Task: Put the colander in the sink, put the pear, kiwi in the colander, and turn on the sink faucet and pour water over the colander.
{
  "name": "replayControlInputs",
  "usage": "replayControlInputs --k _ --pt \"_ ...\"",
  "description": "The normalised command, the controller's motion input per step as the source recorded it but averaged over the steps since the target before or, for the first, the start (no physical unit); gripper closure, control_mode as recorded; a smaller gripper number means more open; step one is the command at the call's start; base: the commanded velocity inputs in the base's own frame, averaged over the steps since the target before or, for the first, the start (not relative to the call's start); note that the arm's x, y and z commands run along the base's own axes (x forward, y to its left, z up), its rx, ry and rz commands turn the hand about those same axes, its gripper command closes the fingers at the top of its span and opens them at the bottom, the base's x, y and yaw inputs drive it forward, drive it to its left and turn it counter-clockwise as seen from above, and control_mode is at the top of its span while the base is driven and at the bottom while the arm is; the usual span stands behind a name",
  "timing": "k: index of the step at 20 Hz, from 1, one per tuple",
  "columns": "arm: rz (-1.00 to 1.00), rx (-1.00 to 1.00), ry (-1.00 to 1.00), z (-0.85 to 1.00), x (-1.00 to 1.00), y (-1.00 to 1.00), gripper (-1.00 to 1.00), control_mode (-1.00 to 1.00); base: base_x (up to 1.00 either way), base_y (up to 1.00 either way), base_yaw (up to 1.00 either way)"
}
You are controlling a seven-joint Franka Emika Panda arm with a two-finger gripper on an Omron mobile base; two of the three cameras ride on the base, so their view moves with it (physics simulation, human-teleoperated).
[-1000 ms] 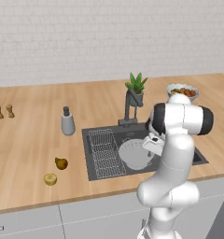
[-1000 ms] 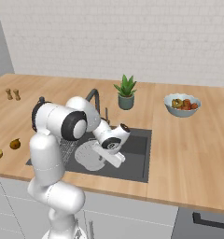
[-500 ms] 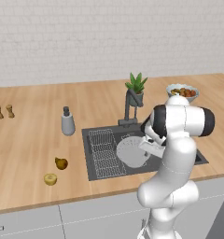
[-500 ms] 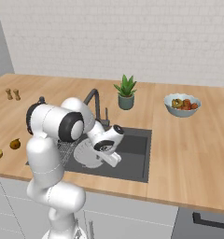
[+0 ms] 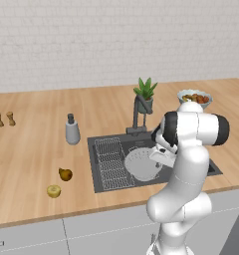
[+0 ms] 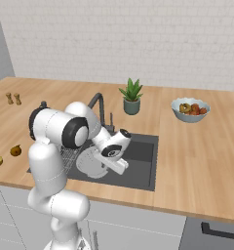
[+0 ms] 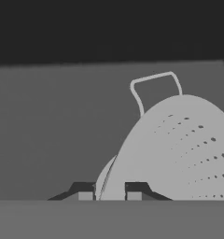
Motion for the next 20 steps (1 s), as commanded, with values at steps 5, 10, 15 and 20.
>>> replayControlInputs --k 5,10,15,20 --pt "0.24 0.04 -0.03 -0.05 -0.14 -0.18 1.0 -1.0 0.0 0.0 0.0" --pt "0.15 0.03 -0.05 -0.15 -0.08 -0.04 -1.0 -1.0 0.0 0.0 0.0" --pt "0.11 0.05 -0.04 -0.26 -0.17 -0.03 -1.0 -1.0 0.0 0.0 0.0" --pt "0.09 0.05 -0.08 -0.18 -0.15 -0.19 -1.0 -1.0 0.0 0.0 0.0"
